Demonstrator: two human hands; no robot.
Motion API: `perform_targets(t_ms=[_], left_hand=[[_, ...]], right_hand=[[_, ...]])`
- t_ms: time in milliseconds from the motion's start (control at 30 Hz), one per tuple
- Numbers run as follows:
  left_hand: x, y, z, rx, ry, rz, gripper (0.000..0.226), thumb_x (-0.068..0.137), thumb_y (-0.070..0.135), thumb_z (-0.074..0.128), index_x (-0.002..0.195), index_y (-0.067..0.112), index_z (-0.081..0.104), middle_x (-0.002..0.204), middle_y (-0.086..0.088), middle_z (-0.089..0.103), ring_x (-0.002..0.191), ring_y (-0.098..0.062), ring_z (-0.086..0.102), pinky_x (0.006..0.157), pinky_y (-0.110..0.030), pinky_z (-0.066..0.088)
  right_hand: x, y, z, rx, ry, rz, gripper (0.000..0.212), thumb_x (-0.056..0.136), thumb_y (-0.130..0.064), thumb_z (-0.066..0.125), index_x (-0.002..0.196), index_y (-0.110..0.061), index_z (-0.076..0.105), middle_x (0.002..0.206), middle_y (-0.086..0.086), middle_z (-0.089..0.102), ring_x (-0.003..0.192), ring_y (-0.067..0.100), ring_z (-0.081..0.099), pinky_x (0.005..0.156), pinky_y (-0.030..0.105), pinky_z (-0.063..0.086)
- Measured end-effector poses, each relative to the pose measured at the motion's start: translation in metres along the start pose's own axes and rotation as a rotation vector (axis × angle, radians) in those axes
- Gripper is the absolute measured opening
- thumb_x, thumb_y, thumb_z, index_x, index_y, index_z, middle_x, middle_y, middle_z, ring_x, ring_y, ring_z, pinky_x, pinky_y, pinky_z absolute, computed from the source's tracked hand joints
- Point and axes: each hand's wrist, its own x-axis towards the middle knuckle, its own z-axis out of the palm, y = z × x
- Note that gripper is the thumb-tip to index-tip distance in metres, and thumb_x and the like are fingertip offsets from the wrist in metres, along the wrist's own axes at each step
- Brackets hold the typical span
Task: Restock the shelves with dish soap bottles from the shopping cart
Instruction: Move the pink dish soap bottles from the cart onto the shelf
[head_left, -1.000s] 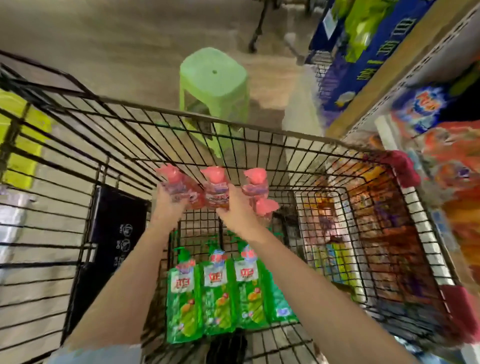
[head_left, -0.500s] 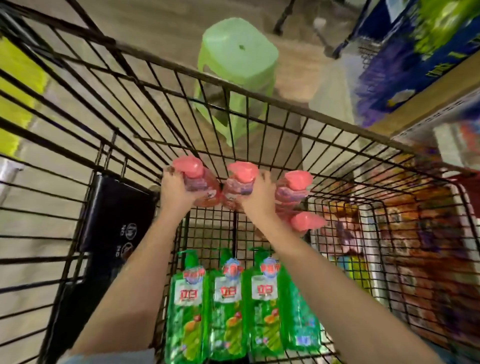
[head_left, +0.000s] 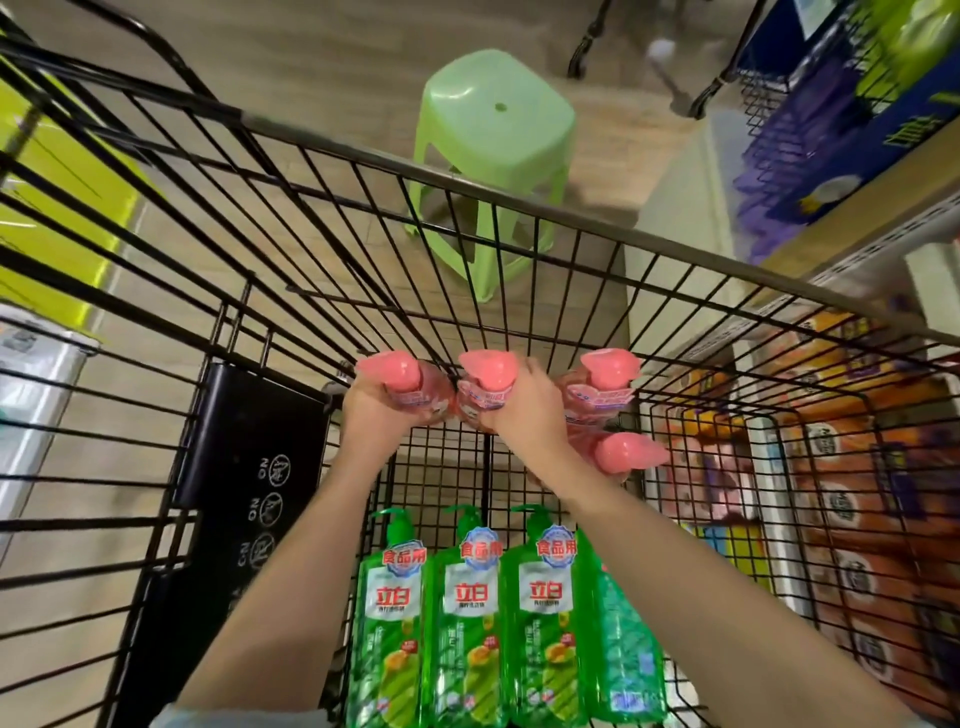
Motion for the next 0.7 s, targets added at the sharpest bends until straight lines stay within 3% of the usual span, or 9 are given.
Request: perform_targets(t_ms=[67, 233, 367, 500, 600, 700], left_hand=[[-0.007, 0.003, 0.0, -0.01, 0.02, -0.036, 0.054, 0.069, 0.001, 0.08, 0.117, 0.003, 0.056, 0.105, -0.003, 0.062, 0.103, -0.019, 0.059, 0.076, -0.019, 0.051], [-0.025, 0.015, -0.005, 0.142, 0.094, -0.039, 0.068, 0.056, 0.029, 0.09, 0.116, 0.02, 0.059, 0.104, 0.002, 0.069, 0.106, -0.017, 0.062, 0.092, -0.041, 0.052], [-0.047, 0.032, -0.016, 0.187, 0.095, 0.037, 0.074, 0.053, 0.031, 0.091, 0.117, 0.019, 0.057, 0.1, 0.004, 0.067, 0.101, -0.017, 0.061, 0.09, -0.037, 0.051], [-0.083, 0.053, -0.034, 0.165, 0.113, 0.117, 0.057, 0.06, 0.017, 0.089, 0.101, 0.026, 0.051, 0.077, 0.016, 0.046, 0.096, -0.012, 0.051, 0.083, -0.025, 0.041], [-0.111, 0.065, -0.046, 0.172, 0.103, 0.262, 0.062, 0.06, 0.019, 0.089, 0.108, 0.032, 0.051, 0.083, 0.014, 0.051, 0.093, -0.007, 0.05, 0.084, -0.026, 0.04], [-0.131, 0.071, -0.059, 0.211, 0.105, 0.401, 0.05, 0.058, 0.031, 0.088, 0.087, 0.051, 0.053, 0.086, 0.017, 0.059, 0.08, 0.008, 0.055, 0.075, -0.021, 0.047]], right_hand=[[-0.008, 0.001, -0.001, 0.018, 0.007, -0.039, 0.071, 0.065, -0.027, 0.085, 0.126, -0.009, 0.053, 0.118, 0.008, 0.058, 0.109, 0.025, 0.057, 0.094, 0.035, 0.047], [-0.022, -0.004, -0.015, 0.057, 0.047, -0.081, 0.071, 0.065, -0.033, 0.085, 0.125, -0.011, 0.054, 0.118, 0.006, 0.058, 0.11, 0.023, 0.056, 0.095, 0.033, 0.045], [-0.036, -0.016, -0.04, 0.185, 0.087, -0.079, 0.071, 0.063, -0.039, 0.084, 0.122, -0.012, 0.057, 0.114, 0.005, 0.062, 0.107, 0.019, 0.056, 0.09, 0.028, 0.042], [-0.059, -0.02, -0.059, 0.317, 0.16, -0.056, 0.067, 0.058, -0.05, 0.082, 0.112, -0.015, 0.063, 0.105, 0.0, 0.067, 0.098, 0.013, 0.06, 0.08, 0.019, 0.041], [-0.071, -0.022, -0.072, 0.298, 0.16, -0.077, 0.075, 0.053, -0.064, 0.072, 0.11, -0.016, 0.063, 0.103, -0.003, 0.066, 0.097, 0.014, 0.061, 0.084, 0.029, 0.049], [-0.089, -0.028, -0.093, 0.287, 0.148, -0.111, 0.07, 0.054, -0.061, 0.072, 0.108, -0.017, 0.062, 0.101, -0.003, 0.063, 0.093, 0.013, 0.06, 0.082, 0.034, 0.051]])
